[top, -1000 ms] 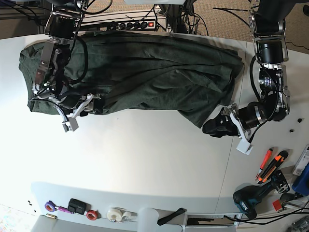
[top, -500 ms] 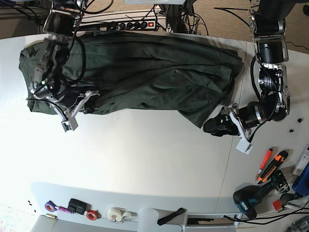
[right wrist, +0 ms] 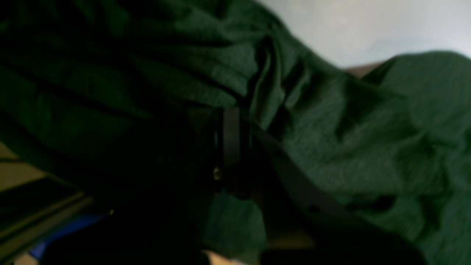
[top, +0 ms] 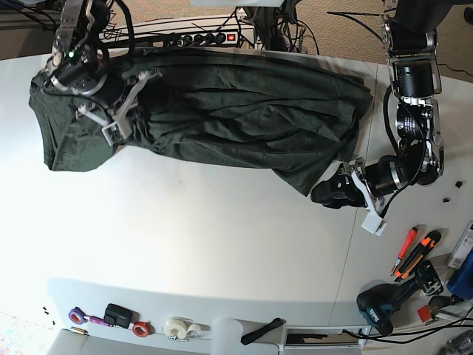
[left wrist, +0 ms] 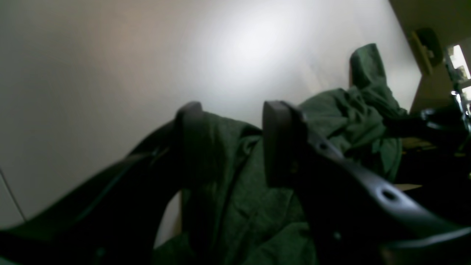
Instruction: Layout the t-shirt on the table in an organized manner, then fold the t-shirt properly
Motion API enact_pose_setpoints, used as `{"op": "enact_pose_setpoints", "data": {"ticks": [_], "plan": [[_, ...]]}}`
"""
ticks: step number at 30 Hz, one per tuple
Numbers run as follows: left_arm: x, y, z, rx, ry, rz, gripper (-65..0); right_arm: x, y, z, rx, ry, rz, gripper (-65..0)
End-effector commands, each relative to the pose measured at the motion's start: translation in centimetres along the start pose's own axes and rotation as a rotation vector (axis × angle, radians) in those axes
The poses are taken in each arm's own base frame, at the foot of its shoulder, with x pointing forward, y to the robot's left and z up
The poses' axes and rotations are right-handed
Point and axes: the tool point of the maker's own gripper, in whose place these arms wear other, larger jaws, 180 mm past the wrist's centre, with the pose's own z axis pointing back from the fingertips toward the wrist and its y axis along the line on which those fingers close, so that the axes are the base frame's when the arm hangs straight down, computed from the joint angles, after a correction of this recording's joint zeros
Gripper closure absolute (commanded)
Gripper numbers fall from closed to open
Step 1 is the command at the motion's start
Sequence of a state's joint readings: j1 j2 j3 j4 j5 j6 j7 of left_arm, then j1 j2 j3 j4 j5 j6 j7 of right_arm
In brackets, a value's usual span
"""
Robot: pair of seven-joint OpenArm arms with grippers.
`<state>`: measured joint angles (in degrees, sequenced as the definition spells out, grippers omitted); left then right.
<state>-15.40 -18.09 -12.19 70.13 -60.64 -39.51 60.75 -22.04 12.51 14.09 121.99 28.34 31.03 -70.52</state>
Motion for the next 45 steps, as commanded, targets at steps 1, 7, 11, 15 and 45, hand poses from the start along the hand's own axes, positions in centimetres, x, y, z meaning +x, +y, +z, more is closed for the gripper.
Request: {"op": "enact_pose_setpoints", "data": {"ticks": [1, 7, 11, 15, 45], "plan": [[2.4, -0.4, 0.5, -0.013, -0.062, -0.036, -27.3, 0.2, -0.1, 0.5, -0.007, -0.011, 0.01, 0.0], [2.4, -0.4, 0.5, -0.013, -0.061, -0.036, -27.3, -1.0, 0.2, 0.5, -0.004, 0.017, 0.006, -1.3], [2.4, -0.4, 0.5, -0.013, -0.061, -0.036, -32.8, 1.3, -1.7, 0.7, -0.107, -0.102, 0.016, -27.7], [2.2, -0.2, 0.6, -0.008, -0.046, -0.038, -34.6, 4.2, -6.9, 2.0, -0.373, -0.188, -0.007, -27.9], [-2.8, 2.4, -3.3, 0.259, 0.346, -0.253, 0.0, -1.1, -18.7, -2.2, -0.613, 0.01, -0.305, -27.6]]}}
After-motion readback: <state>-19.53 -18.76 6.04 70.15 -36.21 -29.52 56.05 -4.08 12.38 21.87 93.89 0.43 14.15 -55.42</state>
